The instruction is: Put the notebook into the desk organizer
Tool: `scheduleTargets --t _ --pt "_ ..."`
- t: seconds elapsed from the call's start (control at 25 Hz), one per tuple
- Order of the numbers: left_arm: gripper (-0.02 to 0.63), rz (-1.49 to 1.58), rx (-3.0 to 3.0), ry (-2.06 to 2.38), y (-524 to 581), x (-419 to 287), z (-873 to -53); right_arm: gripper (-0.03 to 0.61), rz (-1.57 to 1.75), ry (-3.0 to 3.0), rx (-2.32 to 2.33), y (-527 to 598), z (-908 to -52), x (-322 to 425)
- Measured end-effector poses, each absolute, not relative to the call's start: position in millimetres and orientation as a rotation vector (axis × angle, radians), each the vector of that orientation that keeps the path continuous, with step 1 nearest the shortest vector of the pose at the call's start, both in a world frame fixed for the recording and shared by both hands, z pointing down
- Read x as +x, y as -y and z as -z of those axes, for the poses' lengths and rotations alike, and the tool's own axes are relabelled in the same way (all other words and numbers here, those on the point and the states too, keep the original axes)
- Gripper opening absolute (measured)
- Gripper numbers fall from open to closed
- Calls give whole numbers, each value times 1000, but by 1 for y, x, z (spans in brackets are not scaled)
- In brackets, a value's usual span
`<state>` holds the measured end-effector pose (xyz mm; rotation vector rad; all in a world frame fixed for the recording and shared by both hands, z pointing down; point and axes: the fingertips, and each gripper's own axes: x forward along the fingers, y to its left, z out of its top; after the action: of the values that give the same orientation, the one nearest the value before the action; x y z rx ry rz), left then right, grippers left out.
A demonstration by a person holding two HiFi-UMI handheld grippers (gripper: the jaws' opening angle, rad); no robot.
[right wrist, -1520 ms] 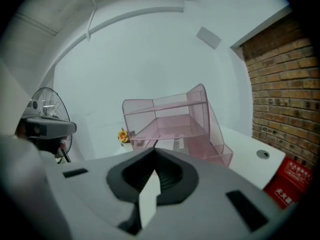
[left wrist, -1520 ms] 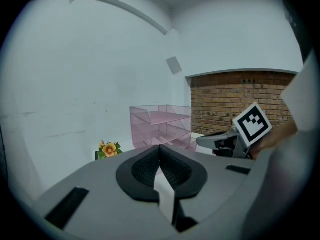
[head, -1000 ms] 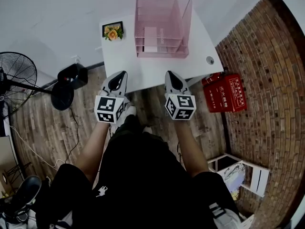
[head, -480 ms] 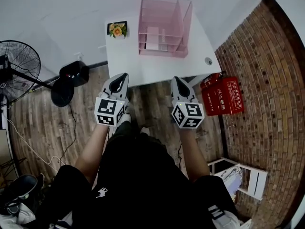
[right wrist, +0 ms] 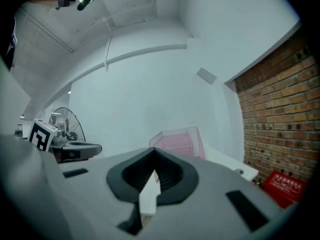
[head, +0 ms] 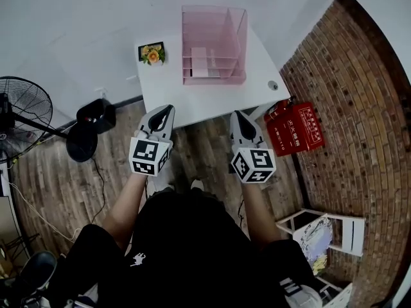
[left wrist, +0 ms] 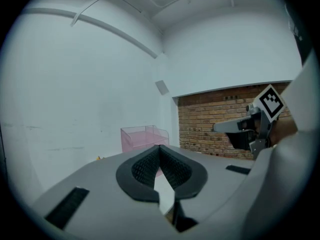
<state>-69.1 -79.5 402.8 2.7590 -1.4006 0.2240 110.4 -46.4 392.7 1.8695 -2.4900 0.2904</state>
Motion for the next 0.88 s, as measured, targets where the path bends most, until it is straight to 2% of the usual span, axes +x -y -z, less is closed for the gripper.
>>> scheduleTargets --t 0.88 --pt "2 -85 2937 1209 101 -115 -341 2 -138 2408 2094 23 -329 60"
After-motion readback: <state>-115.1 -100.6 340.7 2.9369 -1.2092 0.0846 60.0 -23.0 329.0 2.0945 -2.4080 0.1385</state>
